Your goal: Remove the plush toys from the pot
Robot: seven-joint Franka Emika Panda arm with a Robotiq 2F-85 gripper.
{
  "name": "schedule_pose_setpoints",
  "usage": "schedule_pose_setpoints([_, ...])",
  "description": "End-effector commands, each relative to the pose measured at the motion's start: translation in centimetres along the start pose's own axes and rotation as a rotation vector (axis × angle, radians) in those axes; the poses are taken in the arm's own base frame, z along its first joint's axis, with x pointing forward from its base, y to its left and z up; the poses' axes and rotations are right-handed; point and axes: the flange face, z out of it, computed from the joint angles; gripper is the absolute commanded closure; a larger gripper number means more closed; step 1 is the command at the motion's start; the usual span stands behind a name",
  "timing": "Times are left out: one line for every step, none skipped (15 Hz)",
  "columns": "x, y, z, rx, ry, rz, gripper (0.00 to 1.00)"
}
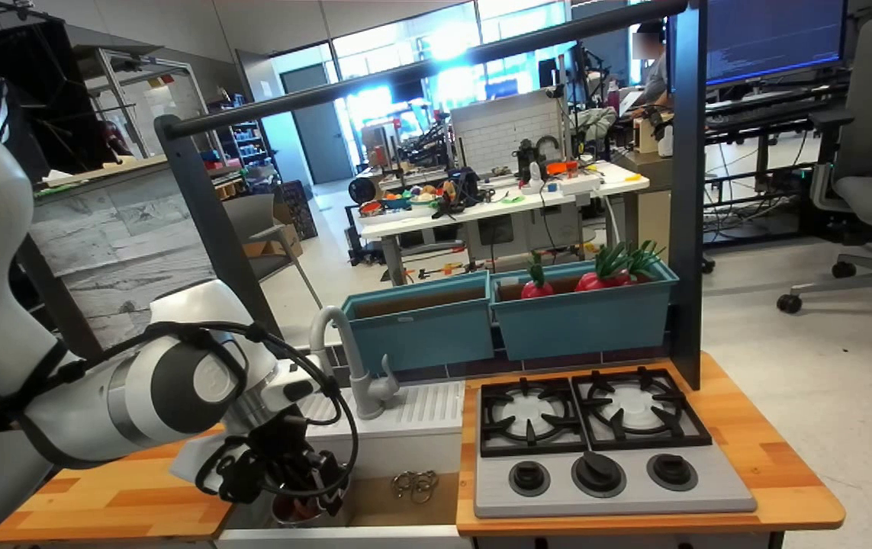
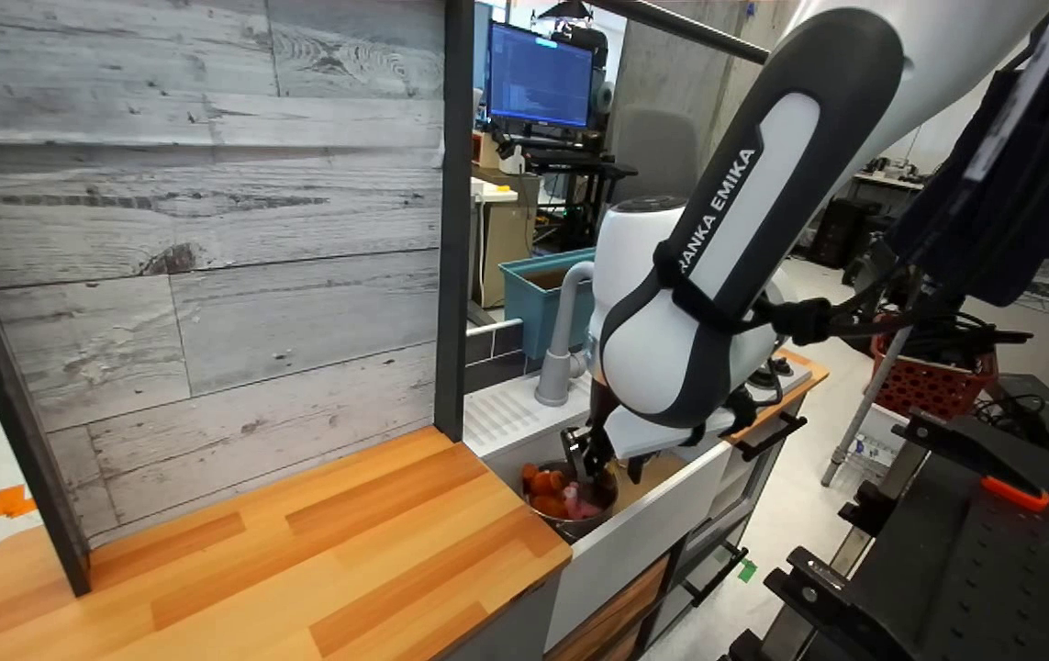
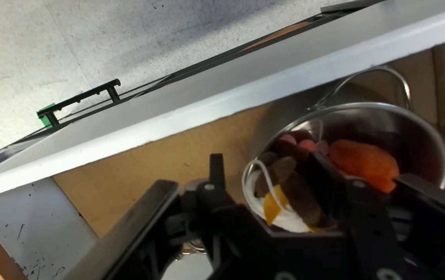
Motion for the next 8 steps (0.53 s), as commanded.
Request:
schedule_pose_setpoints([0.7,-0.7,0.2,0.035,0.003,-0.027,0.73])
schedule_pose_setpoints([0.5,-0.7,0.1,0.038,0.005,-0.031,0.80])
schedule_pose_setpoints([0.4,-0.8,0.1,0.041,0.006,-0.035,0.88])
schedule_pose_setpoints([0.2,-0.8,-0.1,0.046,0.004,-0.041,0.95])
schedule_pose_setpoints([0.1,-0.8,-0.2,0.050,0.002,-0.048,1.00])
schedule_pose_setpoints([0.0,-0.9,-0.5,0.057,0.001,-0.057,1.00])
schedule_pose_setpoints([-0.2,-0.9,-1.1,0.068,0.003,-0.068,1.00])
schedule_pose_setpoints([-0.5,-0.9,-1.7,0.078,0.012,-0.082,1.00])
